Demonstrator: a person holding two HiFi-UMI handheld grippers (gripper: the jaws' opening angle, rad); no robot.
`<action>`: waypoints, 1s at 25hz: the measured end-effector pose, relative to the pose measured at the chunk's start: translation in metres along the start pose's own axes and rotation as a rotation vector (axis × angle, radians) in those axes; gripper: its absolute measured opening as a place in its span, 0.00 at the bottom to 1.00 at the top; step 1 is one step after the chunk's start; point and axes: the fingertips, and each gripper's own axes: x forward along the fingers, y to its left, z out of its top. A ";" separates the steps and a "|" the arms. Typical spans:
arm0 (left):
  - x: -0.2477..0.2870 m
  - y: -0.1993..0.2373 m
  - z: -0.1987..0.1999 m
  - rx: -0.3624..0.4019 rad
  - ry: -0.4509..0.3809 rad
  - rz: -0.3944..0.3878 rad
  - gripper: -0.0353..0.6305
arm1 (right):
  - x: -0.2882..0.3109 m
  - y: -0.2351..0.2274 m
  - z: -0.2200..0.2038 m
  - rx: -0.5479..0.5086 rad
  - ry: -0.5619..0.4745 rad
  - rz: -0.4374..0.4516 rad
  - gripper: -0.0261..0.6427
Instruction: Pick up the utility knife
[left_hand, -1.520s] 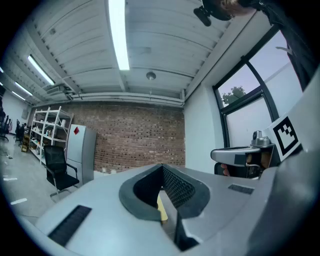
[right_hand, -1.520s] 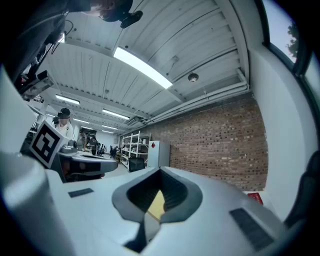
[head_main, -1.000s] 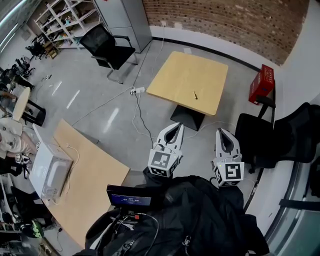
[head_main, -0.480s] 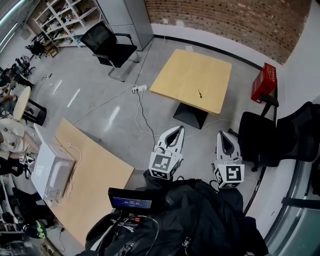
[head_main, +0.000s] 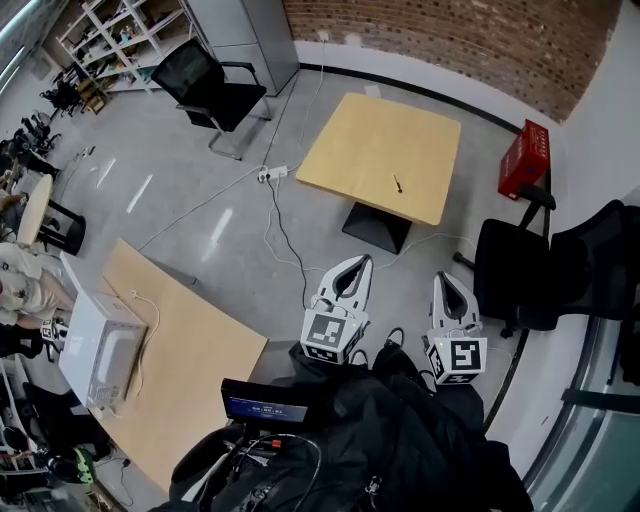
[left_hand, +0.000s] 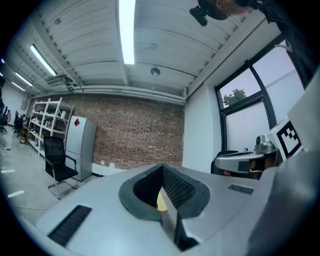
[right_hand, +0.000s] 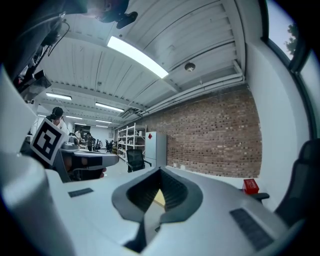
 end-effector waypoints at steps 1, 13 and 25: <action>0.005 0.000 -0.001 -0.003 0.003 -0.004 0.05 | 0.003 -0.002 0.000 0.000 0.001 0.003 0.04; 0.087 0.016 0.006 0.028 0.014 0.031 0.05 | 0.075 -0.056 0.012 0.018 -0.036 0.063 0.04; 0.170 0.008 -0.003 0.034 0.047 0.035 0.05 | 0.122 -0.132 0.003 0.049 -0.025 0.079 0.04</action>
